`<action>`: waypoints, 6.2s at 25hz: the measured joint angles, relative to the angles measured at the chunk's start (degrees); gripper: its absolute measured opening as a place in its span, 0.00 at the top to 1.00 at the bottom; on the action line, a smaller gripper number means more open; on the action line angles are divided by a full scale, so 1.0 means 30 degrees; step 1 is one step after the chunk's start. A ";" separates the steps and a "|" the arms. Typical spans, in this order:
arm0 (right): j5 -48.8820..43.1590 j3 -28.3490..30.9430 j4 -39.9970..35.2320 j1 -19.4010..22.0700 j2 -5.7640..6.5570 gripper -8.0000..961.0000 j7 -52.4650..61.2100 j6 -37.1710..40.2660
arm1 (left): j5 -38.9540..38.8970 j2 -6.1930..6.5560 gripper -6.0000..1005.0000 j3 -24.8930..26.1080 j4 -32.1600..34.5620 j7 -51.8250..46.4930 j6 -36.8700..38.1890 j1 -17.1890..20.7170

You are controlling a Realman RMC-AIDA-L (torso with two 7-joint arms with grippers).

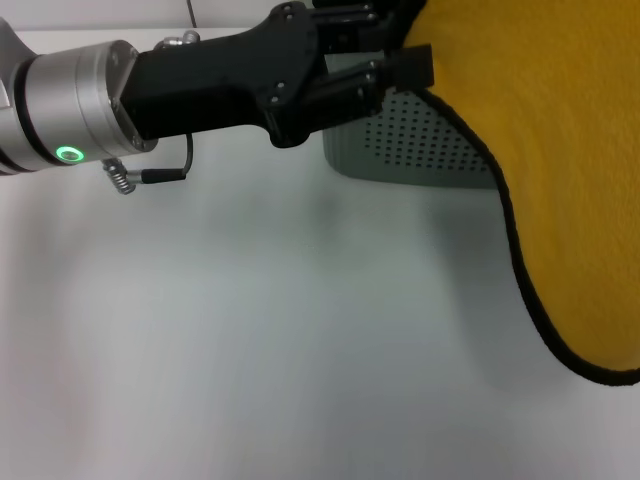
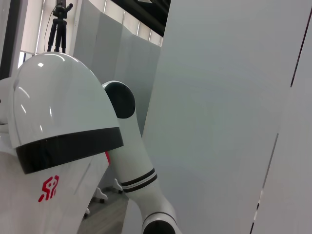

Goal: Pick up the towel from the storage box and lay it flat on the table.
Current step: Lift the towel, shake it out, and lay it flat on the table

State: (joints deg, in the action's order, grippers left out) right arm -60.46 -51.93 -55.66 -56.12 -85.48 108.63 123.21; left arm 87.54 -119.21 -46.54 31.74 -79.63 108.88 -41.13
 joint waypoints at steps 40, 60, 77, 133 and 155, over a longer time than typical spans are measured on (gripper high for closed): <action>-0.4965 0.2861 0.0637 0.4409 -0.5516 0.87 0.0062 -0.2984 | -0.3265 0.0278 0.98 -0.0308 0.1871 -0.2129 -0.0013 0.1646; -0.5496 0.2996 0.7505 0.8378 -0.6888 0.34 -0.4433 -0.0037 | -0.7656 0.1225 0.98 -0.0341 1.0586 -0.6740 0.0274 0.3746; -0.6722 -0.0092 0.6184 1.1485 -1.0224 0.34 -1.3031 -0.2138 | -0.8099 0.1567 0.98 -0.0285 1.0616 -0.6887 0.0268 0.4012; -0.1964 -1.5508 -0.3689 0.9967 -1.0201 0.87 -2.0864 -2.5280 | -0.6123 0.1634 0.98 -0.0484 0.7929 -0.4791 0.0470 0.4884; -0.1656 -0.3203 -0.2018 1.4021 -0.9604 0.98 -0.7070 -0.6684 | 0.1374 0.1371 0.98 -0.1593 1.4709 -0.7679 0.0383 0.5610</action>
State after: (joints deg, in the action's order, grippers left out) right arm -65.43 -61.53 -61.72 -14.05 -114.29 87.41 103.16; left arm 91.66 -115.10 -51.32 75.87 -102.66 110.03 -24.31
